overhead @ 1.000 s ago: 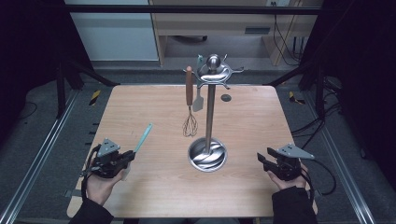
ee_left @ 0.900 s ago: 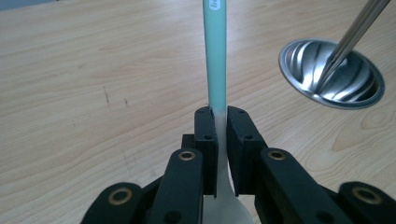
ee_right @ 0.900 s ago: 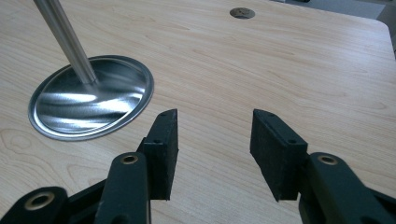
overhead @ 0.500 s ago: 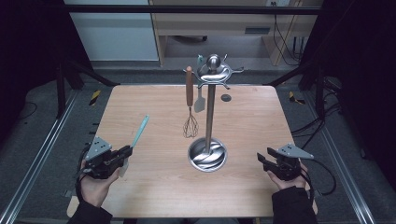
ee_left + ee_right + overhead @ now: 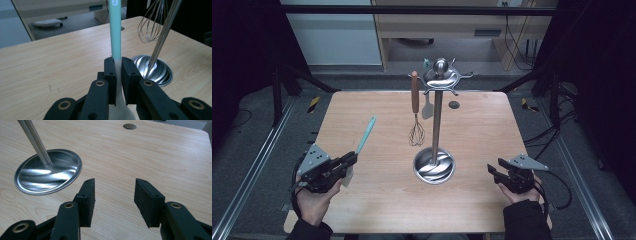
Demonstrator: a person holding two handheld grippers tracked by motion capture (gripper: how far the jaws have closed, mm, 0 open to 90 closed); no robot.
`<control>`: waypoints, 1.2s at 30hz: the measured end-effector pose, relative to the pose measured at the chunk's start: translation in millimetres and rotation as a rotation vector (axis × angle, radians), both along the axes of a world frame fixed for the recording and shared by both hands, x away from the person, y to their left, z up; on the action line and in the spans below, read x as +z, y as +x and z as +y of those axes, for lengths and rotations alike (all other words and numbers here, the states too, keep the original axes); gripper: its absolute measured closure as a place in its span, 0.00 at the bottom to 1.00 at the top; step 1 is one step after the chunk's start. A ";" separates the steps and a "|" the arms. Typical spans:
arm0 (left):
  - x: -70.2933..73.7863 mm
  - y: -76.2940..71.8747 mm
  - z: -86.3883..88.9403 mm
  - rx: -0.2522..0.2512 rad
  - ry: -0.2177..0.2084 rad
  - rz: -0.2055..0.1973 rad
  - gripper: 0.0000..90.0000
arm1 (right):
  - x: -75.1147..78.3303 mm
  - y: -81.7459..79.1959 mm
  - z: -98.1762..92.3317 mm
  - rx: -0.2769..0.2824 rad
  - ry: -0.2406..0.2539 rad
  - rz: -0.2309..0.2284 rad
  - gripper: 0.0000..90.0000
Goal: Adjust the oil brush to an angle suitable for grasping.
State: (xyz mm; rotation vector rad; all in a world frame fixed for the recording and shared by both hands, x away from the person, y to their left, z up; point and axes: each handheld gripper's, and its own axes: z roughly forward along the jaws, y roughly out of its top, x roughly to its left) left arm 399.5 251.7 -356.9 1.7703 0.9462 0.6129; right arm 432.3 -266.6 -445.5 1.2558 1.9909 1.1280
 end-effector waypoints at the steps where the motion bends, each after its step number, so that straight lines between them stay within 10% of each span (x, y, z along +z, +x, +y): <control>1: 1.8 -1.4 -0.9 -0.004 -0.002 -0.007 0.92 | -0.3 0.4 -0.3 0.001 -0.004 -0.002 0.57; 36: 49.4 -18.5 -19.3 -0.075 -0.092 -0.170 0.92 | -1.3 3.6 2.0 -0.012 -0.017 0.004 0.57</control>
